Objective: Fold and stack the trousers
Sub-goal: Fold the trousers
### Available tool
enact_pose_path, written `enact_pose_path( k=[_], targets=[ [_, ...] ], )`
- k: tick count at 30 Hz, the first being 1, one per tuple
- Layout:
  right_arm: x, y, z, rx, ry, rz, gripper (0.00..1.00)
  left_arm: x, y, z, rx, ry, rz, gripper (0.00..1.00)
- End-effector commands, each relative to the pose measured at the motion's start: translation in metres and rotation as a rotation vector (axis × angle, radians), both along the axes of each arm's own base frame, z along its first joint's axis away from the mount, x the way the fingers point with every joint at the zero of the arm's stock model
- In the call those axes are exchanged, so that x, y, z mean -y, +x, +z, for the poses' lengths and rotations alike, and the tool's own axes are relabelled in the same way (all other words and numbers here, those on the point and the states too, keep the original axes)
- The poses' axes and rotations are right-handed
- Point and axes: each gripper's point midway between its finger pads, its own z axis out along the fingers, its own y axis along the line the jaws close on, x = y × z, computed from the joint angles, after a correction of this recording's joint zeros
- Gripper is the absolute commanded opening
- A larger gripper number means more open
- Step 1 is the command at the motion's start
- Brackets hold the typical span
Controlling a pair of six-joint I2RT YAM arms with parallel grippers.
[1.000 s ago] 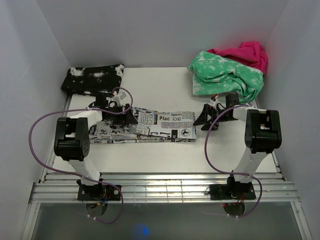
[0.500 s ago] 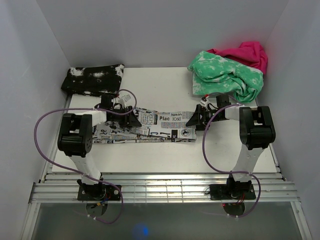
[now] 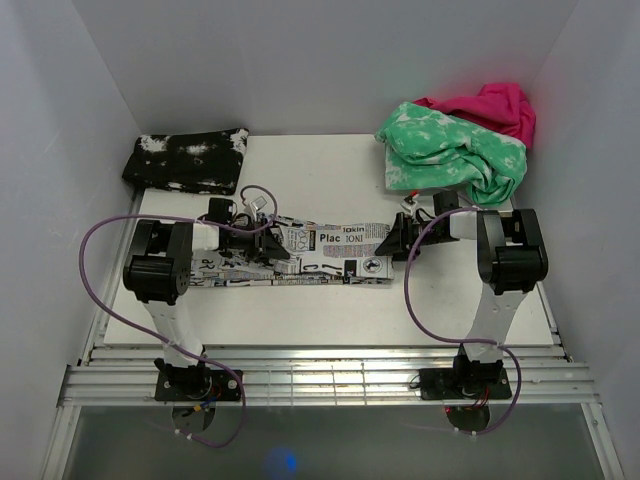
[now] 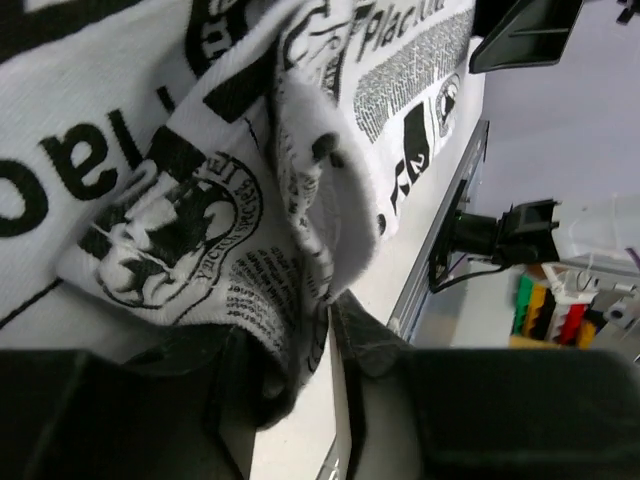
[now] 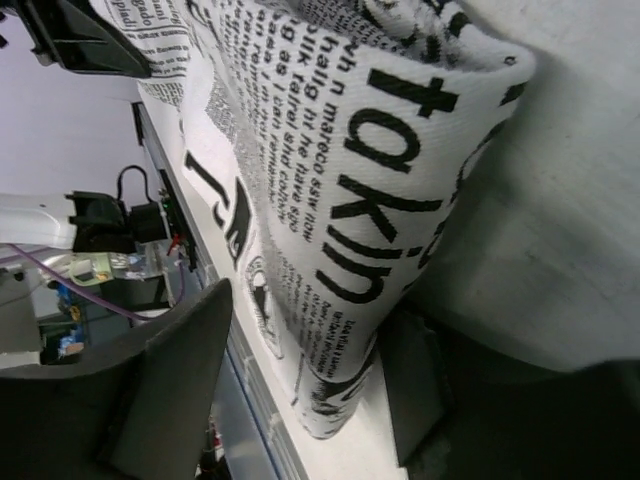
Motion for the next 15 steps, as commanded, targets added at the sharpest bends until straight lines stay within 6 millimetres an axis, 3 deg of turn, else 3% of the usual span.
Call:
enact_pose_path(
  k=[1, 3, 4, 9, 10, 11, 13, 15],
  targets=[
    [0.003, 0.006, -0.011, 0.017, -0.016, -0.010, 0.56, -0.003, -0.002, 0.005, 0.049, 0.045, 0.003, 0.42],
    [0.005, 0.010, -0.015, 0.023, -0.026, -0.022, 0.25, -0.010, -0.003, 0.006, 0.070, 0.099, 0.026, 0.63],
    [0.006, 0.013, -0.016, 0.026, -0.031, -0.025, 0.08, -0.018, 0.000, 0.003, 0.091, 0.144, 0.046, 0.67],
    [0.026, 0.018, -0.012, 0.054, -0.055, -0.043, 0.08, -0.056, 0.005, 0.018, 0.146, 0.225, 0.120, 0.77],
    [0.028, 0.016, -0.010, 0.056, -0.056, -0.038, 0.08, -0.063, 0.010, 0.031, 0.196, 0.239, 0.137, 0.80],
    [0.047, 0.023, -0.005, 0.065, -0.060, -0.081, 0.08, -0.091, 0.018, 0.034, 0.213, 0.274, 0.200, 0.80],
    [0.061, 0.017, 0.000, 0.071, -0.080, -0.068, 0.08, -0.116, 0.022, 0.045, 0.261, 0.328, 0.252, 0.82],
    [0.081, 0.021, 0.007, 0.111, -0.103, -0.082, 0.08, -0.128, 0.012, 0.043, 0.282, 0.376, 0.230, 0.82]
  ],
)
